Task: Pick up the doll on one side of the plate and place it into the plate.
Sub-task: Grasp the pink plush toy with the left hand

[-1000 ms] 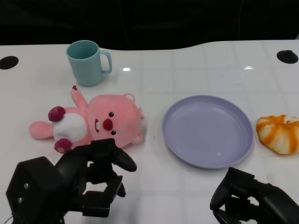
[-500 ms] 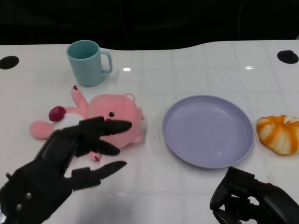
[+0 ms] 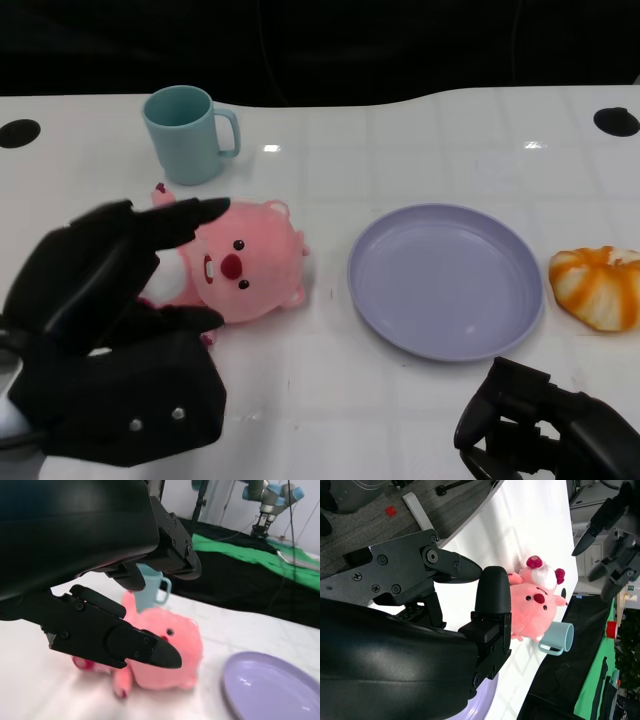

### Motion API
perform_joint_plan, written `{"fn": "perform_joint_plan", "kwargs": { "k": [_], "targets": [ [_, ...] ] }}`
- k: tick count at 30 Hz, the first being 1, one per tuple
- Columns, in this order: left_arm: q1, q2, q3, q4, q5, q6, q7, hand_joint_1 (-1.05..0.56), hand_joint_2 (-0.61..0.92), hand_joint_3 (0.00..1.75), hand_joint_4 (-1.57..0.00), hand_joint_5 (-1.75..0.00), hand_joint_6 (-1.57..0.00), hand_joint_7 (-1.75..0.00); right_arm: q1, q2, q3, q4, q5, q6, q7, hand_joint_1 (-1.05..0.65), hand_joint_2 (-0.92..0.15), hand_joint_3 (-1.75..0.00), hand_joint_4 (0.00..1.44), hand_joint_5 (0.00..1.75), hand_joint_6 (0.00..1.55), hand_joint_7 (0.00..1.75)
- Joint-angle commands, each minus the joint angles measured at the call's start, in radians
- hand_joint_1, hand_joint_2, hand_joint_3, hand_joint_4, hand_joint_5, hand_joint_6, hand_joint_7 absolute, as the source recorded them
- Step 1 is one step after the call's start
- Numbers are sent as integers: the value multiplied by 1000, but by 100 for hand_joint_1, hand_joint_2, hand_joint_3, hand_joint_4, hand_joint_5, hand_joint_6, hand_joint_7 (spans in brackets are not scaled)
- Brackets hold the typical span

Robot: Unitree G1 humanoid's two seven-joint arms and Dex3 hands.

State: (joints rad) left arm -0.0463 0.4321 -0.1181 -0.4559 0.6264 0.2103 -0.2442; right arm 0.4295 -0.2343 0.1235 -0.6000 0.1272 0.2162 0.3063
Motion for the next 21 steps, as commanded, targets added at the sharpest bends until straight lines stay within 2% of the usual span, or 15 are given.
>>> {"fn": "perform_joint_plan", "kwargs": {
  "k": [1, 9, 21],
  "targets": [
    [-45, 42, -32, 19, 115, 40, -38, -66, 92, 5, -5, -51, -32, 0, 7, -5, -5, -12, 12, 1, 3, -23, -87, -66, 65, 175, 44, 167],
    [-152, 58, -92, 118, 275, 106, -137, -72, 92, 5, 0, -40, -22, 0, 10, -6, -1, -21, 1, 8, -3, -22, -87, -65, 64, 175, 43, 167],
    [-305, 40, -197, 409, 369, 93, -137, -77, 90, 1, -1, -33, -22, -1, 15, -6, 2, -19, -4, -3, -3, -24, -87, -63, 65, 175, 44, 167]
  ]
}}
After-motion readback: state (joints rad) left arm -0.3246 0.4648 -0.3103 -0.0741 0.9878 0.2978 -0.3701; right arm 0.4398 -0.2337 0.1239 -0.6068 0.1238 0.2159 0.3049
